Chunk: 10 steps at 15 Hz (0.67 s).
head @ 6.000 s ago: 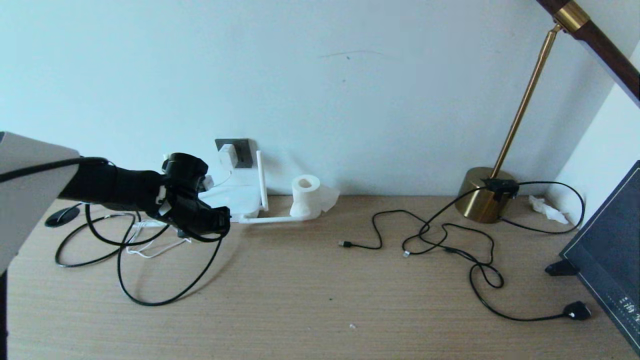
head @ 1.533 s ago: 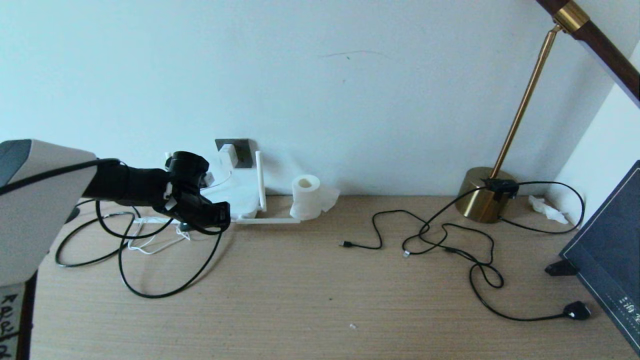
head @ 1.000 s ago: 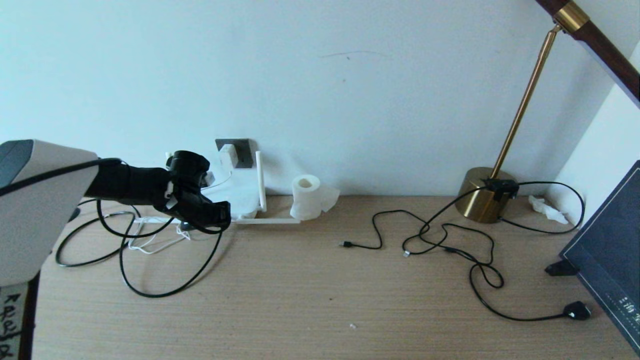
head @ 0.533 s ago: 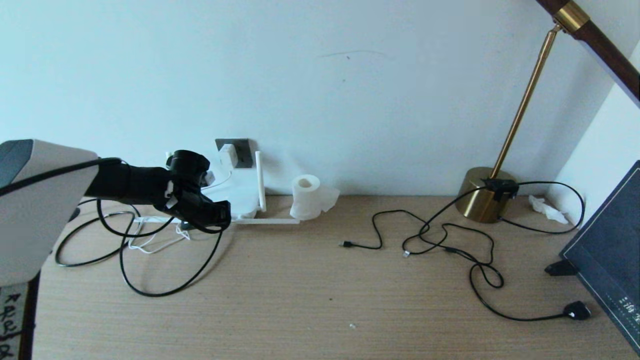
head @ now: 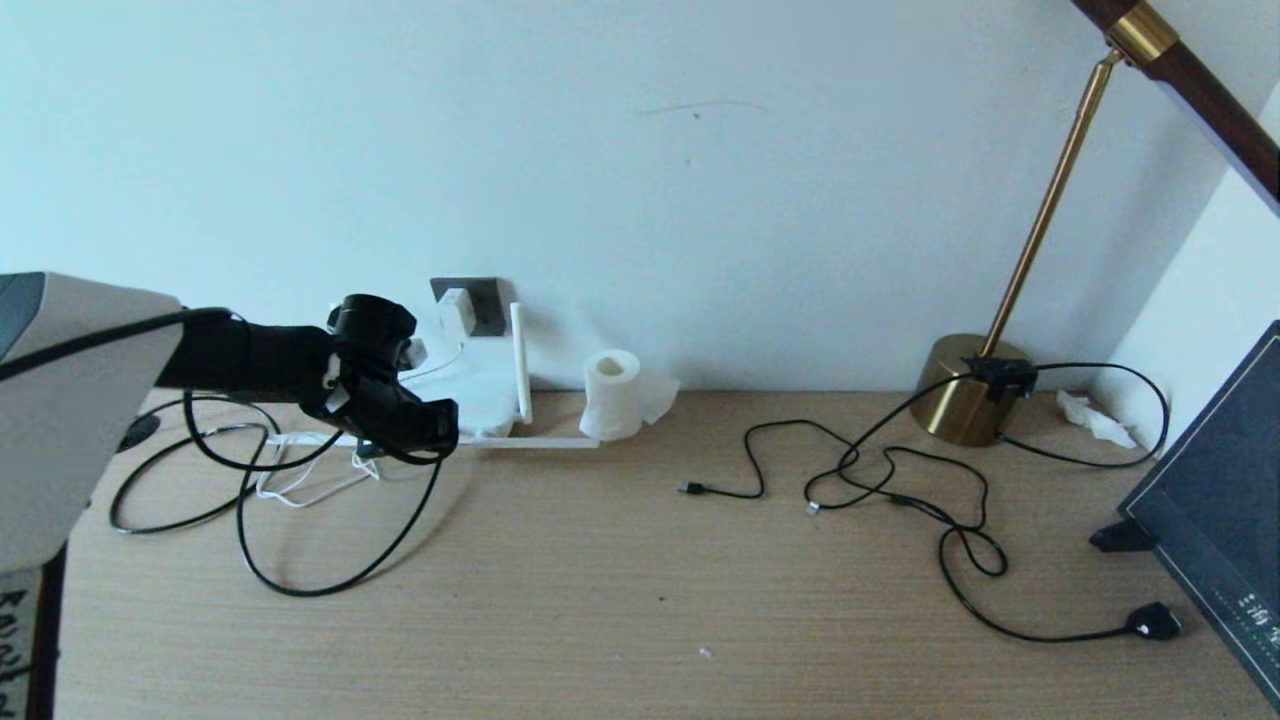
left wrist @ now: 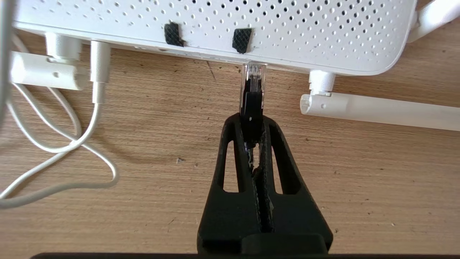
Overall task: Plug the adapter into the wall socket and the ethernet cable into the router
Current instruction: Plug cable into router interface
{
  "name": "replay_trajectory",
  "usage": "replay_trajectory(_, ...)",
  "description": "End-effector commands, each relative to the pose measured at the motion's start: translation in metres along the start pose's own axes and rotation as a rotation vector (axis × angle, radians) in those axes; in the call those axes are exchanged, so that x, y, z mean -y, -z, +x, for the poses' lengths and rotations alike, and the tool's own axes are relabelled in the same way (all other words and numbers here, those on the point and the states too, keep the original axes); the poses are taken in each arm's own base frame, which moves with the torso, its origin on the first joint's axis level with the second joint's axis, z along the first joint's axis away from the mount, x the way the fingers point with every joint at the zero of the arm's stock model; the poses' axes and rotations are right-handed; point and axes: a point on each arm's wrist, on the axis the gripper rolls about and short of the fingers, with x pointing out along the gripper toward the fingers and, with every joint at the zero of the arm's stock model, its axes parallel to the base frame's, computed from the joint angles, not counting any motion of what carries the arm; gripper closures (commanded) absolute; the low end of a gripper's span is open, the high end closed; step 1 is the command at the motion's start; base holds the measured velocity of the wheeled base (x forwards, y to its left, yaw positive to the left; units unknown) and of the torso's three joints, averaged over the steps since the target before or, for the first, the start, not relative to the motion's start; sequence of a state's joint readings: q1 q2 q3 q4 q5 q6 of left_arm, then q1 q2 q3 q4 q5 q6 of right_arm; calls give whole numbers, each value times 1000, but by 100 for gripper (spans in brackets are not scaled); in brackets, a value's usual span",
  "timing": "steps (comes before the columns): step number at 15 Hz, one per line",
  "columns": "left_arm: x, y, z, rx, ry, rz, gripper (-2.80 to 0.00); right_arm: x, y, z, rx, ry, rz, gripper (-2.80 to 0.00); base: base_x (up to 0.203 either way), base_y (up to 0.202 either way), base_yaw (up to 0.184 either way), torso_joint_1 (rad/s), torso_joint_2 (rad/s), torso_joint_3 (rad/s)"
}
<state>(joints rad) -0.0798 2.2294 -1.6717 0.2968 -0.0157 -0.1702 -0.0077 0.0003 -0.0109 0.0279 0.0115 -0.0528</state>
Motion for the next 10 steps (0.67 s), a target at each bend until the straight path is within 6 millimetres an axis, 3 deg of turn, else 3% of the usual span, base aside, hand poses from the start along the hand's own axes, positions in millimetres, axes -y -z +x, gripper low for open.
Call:
replay_trajectory(1, 0, 0, -3, 0, -1, 15, 0, 0, 0, 0, -1, -1, -1, -280, 0, 0, 0, 0, 0, 0)
replay_trajectory(10, -7, -2, -6, 7, -12, 20, 0, 0, 0, 0, -2, -1, -1, -280, 0, 0, 0, 0, 0, 0)
